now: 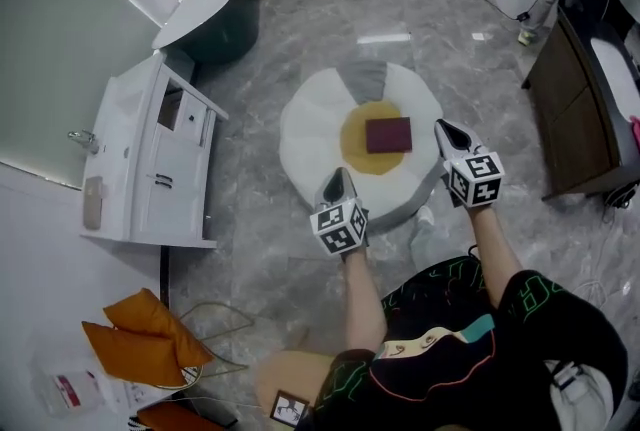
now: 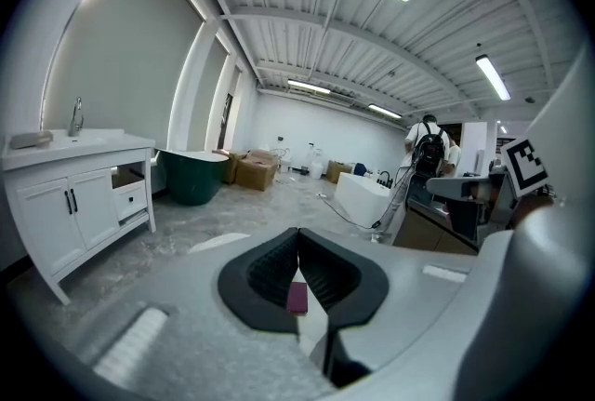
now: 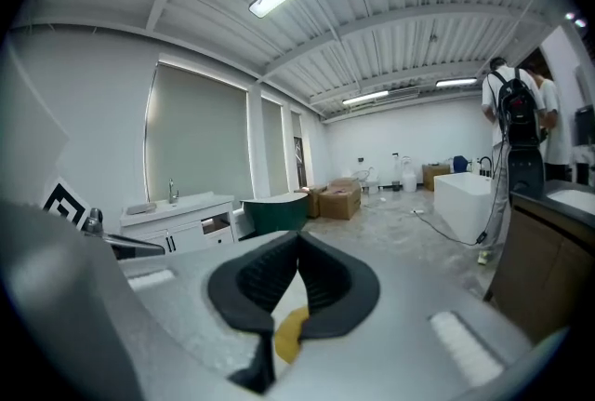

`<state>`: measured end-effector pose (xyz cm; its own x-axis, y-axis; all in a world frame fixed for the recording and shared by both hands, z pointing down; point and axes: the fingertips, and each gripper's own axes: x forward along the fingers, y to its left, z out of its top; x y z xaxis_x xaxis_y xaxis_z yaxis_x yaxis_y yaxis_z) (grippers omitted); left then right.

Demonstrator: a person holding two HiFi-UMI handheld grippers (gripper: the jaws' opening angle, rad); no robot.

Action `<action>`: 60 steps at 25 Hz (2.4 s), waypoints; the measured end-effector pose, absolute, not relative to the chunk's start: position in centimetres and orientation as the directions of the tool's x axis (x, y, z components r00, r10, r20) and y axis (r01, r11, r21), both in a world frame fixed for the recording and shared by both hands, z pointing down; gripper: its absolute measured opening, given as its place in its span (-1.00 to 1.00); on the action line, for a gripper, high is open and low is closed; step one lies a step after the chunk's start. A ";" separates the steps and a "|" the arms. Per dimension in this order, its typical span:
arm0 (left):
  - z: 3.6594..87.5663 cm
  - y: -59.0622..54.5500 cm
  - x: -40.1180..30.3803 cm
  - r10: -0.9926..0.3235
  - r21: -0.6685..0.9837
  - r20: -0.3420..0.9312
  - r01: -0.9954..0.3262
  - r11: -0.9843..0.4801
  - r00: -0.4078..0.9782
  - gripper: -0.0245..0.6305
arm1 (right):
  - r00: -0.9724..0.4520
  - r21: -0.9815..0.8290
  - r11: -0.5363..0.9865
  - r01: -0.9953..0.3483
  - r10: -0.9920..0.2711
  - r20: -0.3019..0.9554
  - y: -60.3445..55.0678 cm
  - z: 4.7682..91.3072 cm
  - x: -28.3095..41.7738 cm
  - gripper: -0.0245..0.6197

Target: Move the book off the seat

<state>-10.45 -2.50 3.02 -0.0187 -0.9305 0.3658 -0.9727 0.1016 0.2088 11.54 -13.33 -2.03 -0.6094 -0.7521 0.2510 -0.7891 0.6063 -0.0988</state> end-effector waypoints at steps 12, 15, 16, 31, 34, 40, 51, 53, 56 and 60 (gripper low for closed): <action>8.0 -17.7 -6.6 -0.872 0.239 0.486 -0.969 0.065 0.062 -0.89 | -0.592 -0.212 0.555 -0.804 -0.716 0.372 -28.4 4.3 13.7 -0.91; 8.5 -20.5 -4.2 -0.864 0.239 0.494 -0.971 0.030 0.095 -0.89 | -0.577 -0.237 0.526 -0.816 -0.722 0.381 -31.2 5.0 15.8 -0.91; 8.5 -21.2 -3.8 -0.863 0.238 0.495 -0.971 0.021 0.102 -0.89 | -0.575 -0.247 0.520 -0.818 -0.722 0.384 -32.0 5.1 16.0 -0.91; 21.9 -23.8 -6.8 -0.755 0.267 0.642 -0.962 0.053 0.136 -0.89 | -0.589 -0.309 0.513 -0.801 -0.577 0.566 -31.4 20.6 12.9 -0.91; 27.6 -25.7 -6.5 -0.741 0.287 0.652 -0.957 0.048 0.158 -0.89 | -0.581 -0.285 0.529 -0.799 -0.559 0.592 -32.1 25.4 12.7 -0.91; 36.7 -25.9 -6.8 -0.675 0.313 0.705 -0.950 0.017 0.220 -0.89 | -0.560 -0.264 0.536 -0.802 -0.519 0.646 -32.0 33.2 11.2 -0.91; 48.9 -28.4 -7.8 -0.595 0.315 0.755 -0.948 -0.040 0.276 -0.89 | -0.528 -0.272 0.503 -0.820 -0.481 0.700 -33.1 44.9 9.3 -0.91; 50.7 -28.7 -8.2 -0.585 0.313 0.763 -0.949 -0.036 0.274 -0.89 | -0.520 -0.272 0.496 -0.825 -0.475 0.710 -33.2 46.4 9.1 -0.91; 52.8 -29.2 -8.2 -0.567 0.314 0.771 -0.948 -0.055 0.288 -0.89 | -0.506 -0.270 0.483 -0.833 -0.468 0.725 -33.4 48.2 9.0 -0.91; 55.3 -30.3 -8.2 -0.547 0.304 0.780 -0.948 -0.095 0.305 -0.89 | -0.495 -0.271 0.472 -0.839 -0.454 0.741 -33.9 50.6 8.9 -0.91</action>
